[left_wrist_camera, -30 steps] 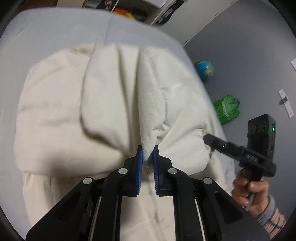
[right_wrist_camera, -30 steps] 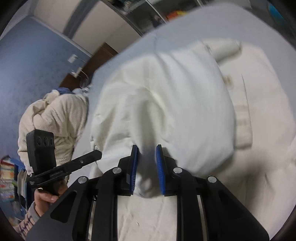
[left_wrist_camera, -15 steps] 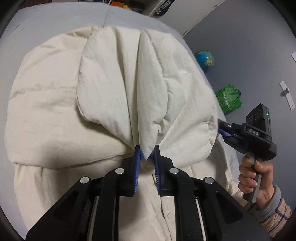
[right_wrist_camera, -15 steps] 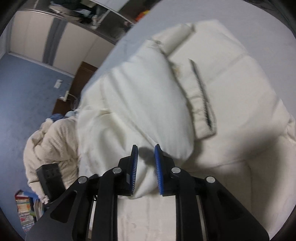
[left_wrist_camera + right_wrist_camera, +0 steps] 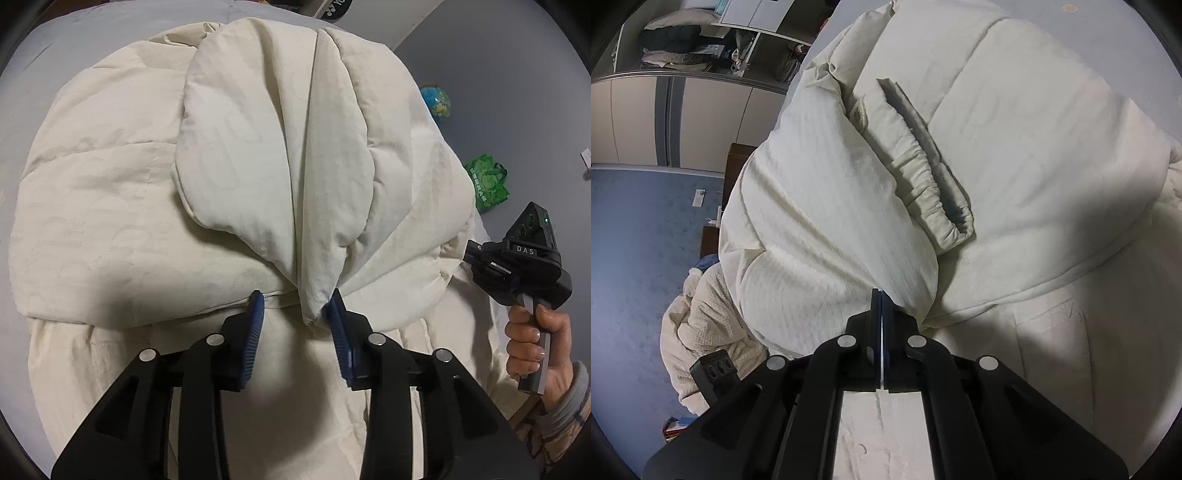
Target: Fold large clothes
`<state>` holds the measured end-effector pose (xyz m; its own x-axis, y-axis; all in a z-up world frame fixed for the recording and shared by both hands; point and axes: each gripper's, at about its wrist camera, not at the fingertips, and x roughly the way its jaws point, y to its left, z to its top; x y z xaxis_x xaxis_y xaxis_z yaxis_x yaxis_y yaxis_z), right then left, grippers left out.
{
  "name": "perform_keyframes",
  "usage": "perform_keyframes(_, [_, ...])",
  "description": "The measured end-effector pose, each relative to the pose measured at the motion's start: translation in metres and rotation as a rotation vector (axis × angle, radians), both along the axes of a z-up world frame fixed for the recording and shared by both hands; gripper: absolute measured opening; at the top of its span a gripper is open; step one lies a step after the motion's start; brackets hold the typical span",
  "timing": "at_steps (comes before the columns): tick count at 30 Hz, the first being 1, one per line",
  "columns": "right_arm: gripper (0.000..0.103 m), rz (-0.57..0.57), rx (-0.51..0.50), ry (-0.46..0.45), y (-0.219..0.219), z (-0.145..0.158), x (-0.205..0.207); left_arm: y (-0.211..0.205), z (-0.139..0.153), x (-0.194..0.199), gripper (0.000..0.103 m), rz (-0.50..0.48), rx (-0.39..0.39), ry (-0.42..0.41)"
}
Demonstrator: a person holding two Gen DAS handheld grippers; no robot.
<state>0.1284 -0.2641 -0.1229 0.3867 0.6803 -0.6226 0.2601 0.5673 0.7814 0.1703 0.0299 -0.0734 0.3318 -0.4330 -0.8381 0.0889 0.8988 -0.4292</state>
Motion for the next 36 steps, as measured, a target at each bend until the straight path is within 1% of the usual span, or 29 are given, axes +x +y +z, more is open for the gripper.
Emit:
perform_keyframes(3, [0.002, 0.005, 0.002, -0.023, 0.008, 0.015, 0.001, 0.003, 0.005, -0.007, 0.046, 0.006, -0.020, -0.011])
perform_keyframes(4, [0.002, 0.008, -0.001, -0.032, 0.009, 0.019, 0.000, 0.005, 0.007, -0.010, 0.053, 0.006, -0.022, -0.015])
perform_keyframes(5, [0.003, 0.011, -0.003, -0.047, 0.009, 0.025, -0.001, 0.006, 0.013, -0.012, 0.064, 0.007, -0.024, -0.023])
perform_keyframes(7, [0.005, 0.015, -0.004, -0.072, 0.009, 0.036, -0.004, 0.010, 0.022, -0.016, 0.073, 0.005, -0.022, -0.035])
perform_keyframes(10, [0.018, 0.025, -0.027, -0.110, 0.008, 0.052, -0.009, 0.016, 0.037, -0.027, 0.081, 0.004, 0.012, -0.060])
perform_keyframes(11, [0.028, 0.028, -0.043, -0.121, 0.007, 0.057, -0.012, 0.020, 0.038, -0.031, 0.084, 0.015, 0.016, -0.064])
perform_keyframes(12, [0.041, 0.028, -0.067, -0.130, 0.005, 0.061, -0.014, 0.025, 0.040, -0.034, 0.085, 0.028, 0.020, -0.066])
perform_keyframes(13, [0.045, 0.023, -0.084, -0.140, 0.001, 0.064, -0.017, 0.029, 0.042, -0.037, 0.085, 0.039, 0.027, -0.064])
perform_keyframes(14, [0.047, 0.020, -0.094, -0.147, -0.002, 0.066, -0.020, 0.034, 0.043, -0.042, 0.085, 0.048, 0.043, -0.060])
perform_keyframes(18, [0.047, 0.015, -0.140, -0.147, -0.019, 0.071, -0.032, 0.052, 0.046, -0.059, 0.088, 0.068, 0.120, -0.049])
perform_keyframes(19, [0.048, 0.013, -0.164, -0.145, -0.025, 0.074, -0.038, 0.058, 0.046, -0.065, 0.092, 0.083, 0.140, -0.047])
perform_keyframes(22, [0.051, 0.001, -0.202, -0.136, -0.044, 0.080, -0.052, 0.074, 0.044, -0.074, 0.093, 0.113, 0.190, -0.028])
perform_keyframes(26, [0.058, 0.003, -0.265, -0.120, -0.062, 0.084, -0.073, 0.105, 0.038, -0.092, 0.093, 0.154, 0.226, 0.025])
perform_keyframes(28, [0.059, 0.016, -0.300, -0.090, -0.074, 0.079, -0.084, 0.116, 0.031, -0.102, 0.093, 0.171, 0.230, 0.077])
perform_keyframes(31, [0.059, 0.033, -0.348, -0.020, -0.089, 0.065, -0.096, 0.123, 0.024, -0.118, 0.093, 0.184, 0.244, 0.130])
perform_keyframes(34, [0.059, 0.048, -0.374, 0.028, -0.100, 0.053, -0.107, 0.123, 0.022, -0.131, 0.093, 0.163, 0.255, 0.151])
perform_keyframes(36, [0.059, 0.073, -0.369, 0.066, -0.104, 0.044, -0.114, 0.119, 0.023, -0.141, 0.093, 0.138, 0.292, 0.146])
